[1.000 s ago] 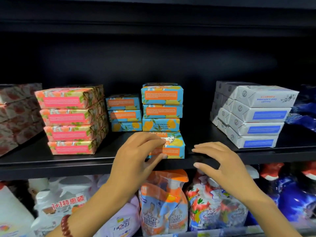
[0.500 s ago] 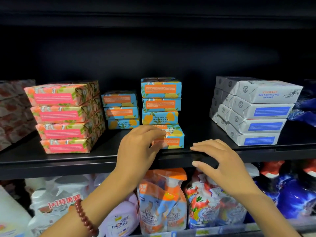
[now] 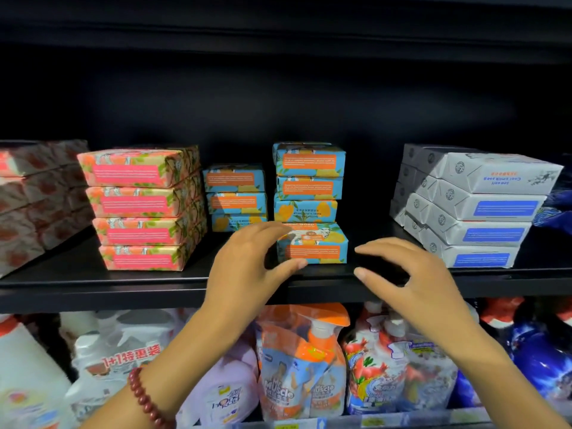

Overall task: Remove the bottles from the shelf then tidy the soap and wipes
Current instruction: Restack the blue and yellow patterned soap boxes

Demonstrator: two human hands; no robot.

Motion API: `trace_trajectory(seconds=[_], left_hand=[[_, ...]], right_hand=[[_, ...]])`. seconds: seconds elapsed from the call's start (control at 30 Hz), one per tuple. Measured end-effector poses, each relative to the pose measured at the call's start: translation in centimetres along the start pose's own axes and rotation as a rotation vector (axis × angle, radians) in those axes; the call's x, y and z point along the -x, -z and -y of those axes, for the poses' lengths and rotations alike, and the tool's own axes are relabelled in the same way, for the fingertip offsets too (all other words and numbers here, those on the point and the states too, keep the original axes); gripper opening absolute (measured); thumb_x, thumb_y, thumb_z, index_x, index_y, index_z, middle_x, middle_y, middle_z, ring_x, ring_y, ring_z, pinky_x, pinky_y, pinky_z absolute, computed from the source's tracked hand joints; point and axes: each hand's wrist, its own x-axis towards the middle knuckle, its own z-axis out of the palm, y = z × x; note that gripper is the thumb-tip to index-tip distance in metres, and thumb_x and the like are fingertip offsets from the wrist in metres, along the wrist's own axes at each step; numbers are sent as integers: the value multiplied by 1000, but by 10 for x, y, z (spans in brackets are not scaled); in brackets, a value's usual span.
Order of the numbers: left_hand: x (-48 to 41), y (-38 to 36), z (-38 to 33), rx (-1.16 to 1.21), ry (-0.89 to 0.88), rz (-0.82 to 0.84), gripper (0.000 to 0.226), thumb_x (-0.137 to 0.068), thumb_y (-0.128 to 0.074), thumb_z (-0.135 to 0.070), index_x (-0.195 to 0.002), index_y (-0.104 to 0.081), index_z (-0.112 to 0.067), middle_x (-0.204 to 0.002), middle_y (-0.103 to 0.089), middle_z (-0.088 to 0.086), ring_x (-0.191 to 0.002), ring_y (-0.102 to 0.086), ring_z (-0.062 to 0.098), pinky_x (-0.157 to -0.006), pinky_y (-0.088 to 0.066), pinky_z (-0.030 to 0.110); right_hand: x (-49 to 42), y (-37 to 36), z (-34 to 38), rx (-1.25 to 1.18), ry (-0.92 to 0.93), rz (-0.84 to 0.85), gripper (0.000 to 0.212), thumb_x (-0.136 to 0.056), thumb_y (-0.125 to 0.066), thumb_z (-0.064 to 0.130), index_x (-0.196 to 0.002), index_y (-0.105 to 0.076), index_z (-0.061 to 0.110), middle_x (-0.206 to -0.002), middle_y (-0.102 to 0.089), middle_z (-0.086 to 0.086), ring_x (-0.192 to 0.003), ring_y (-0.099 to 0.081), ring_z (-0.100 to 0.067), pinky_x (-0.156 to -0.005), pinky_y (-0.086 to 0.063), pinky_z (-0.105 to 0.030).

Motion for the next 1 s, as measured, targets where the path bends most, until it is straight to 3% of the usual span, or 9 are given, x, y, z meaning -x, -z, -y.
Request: trace_trajectory(seconds=[0.13, 0.3, 0.43, 0.53, 0.67, 0.8, 1.0], left_hand=[[20, 30, 25, -5, 103, 14, 62, -67, -51, -70, -105, -71, -24, -104, -69, -11, -99, -59, 8, -79, -40, 15], [36, 56, 49, 3, 166, 127, 71, -58, -55, -80, -102, -72, -27, -101, -69, -16, -96, -61, 2, -79, -44, 16], [42, 60, 53, -43, 146, 169, 53, -66, -73, -61, -106, -72, -27, -109, -68, -15, -103, -60, 4, -86, -40, 15], [42, 60, 54, -41, 149, 141, 43, -67, -79, -47, -105, -73, -26, -109, -68, -14, -103, -60, 4, -84, -39, 12], [44, 60, 55, -41, 134, 127, 43, -68, -79, -48, -105, -73, -27, -109, -68, -15, -104, -60, 4, -84, -39, 15], [45, 58, 57, -40, 114, 123, 46, -68, -72, -56, -102, -74, -26, -107, -70, -13, -102, -62, 7, -82, -38, 15], [46, 57, 59, -49, 84, 123, 47, -68, -66, -56, -102, -75, -25, -105, -71, -11, -100, -64, 8, -80, -31, 6]], right_hand=[[-28, -18, 46, -109, 143, -57, 26, -84, -60, 26, -106, -69, 16, -106, -63, 14, -103, -54, 4, -87, -38, -5], [-84, -64, 92, -79, 304, 60, 34, -87, -60, 17, -120, -61, 10, -118, -60, 2, -112, -50, -7, -93, -31, -7], [-128, -100, 103, 76, 240, 165, 44, -93, -56, 17, -135, -46, 10, -136, -48, -4, -124, -43, -17, -99, -30, -18], [-146, -117, 104, 379, 155, 238, 35, -95, -52, 18, -128, -46, 8, -129, -47, -10, -118, -44, -26, -93, -38, -33], [-150, -130, 103, 610, 174, 136, 24, -91, -56, 11, -114, -49, 5, -120, -51, -14, -111, -46, -31, -86, -39, -36], [-151, -135, 103, 630, 191, 37, 32, -85, -65, 9, -114, -53, 5, -134, -42, -15, -125, -36, -31, -93, -39, -38], [-147, -132, 106, 661, 279, -58, 38, -84, -65, 7, -120, -53, 5, -123, -50, -12, -114, -43, -28, -87, -38, -34]])
